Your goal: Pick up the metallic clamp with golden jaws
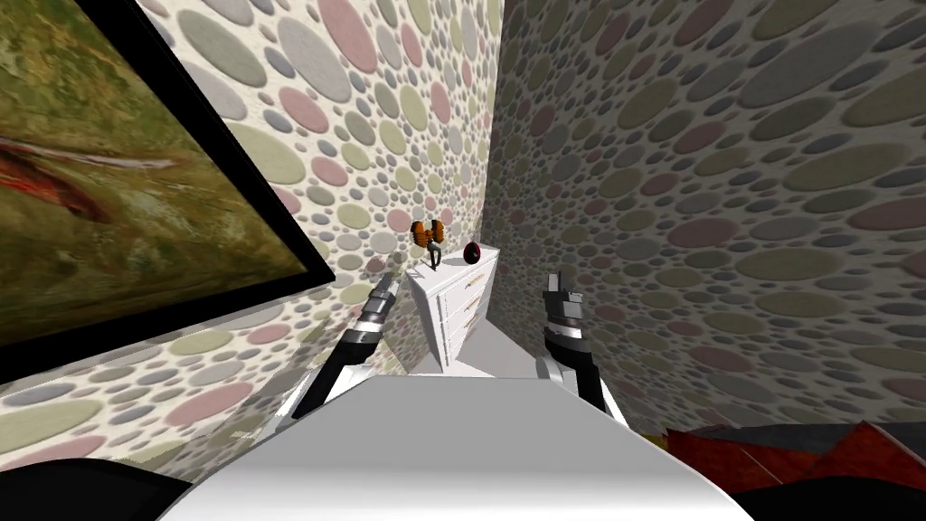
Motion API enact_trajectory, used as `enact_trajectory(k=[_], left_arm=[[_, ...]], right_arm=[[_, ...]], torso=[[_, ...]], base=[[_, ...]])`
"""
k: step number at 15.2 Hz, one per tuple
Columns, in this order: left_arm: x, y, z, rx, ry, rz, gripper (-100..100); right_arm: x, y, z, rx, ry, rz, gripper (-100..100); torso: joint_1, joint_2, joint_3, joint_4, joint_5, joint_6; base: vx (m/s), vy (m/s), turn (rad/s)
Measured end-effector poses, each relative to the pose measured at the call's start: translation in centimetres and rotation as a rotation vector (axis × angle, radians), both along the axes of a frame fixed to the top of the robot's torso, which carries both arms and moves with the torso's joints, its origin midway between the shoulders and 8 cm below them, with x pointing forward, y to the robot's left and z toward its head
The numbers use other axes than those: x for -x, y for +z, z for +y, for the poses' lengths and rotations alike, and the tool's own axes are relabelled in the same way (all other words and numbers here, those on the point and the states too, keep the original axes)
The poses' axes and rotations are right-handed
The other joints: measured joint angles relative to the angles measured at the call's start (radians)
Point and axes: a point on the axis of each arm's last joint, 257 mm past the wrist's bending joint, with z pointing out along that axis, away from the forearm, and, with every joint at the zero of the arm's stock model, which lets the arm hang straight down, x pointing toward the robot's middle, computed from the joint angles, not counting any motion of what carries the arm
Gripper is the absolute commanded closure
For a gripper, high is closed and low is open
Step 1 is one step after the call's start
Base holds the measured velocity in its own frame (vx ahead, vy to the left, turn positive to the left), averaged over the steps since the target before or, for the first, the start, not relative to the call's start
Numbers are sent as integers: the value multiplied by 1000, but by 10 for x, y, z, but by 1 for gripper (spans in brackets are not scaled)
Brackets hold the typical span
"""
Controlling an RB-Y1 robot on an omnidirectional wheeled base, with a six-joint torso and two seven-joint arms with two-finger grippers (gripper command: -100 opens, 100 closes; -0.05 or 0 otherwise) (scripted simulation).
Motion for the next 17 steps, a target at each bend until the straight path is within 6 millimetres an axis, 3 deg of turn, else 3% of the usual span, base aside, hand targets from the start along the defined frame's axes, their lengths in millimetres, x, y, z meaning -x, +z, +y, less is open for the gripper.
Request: enact_trajectory(k=[17], left_arm=[[-25, -16, 17, -453, 5, 120, -100]], right_arm=[[0, 0, 0, 0, 0, 0, 0]], torso=[[1, 0, 0, 0, 0, 0]], base=[[-7, 27, -194]])
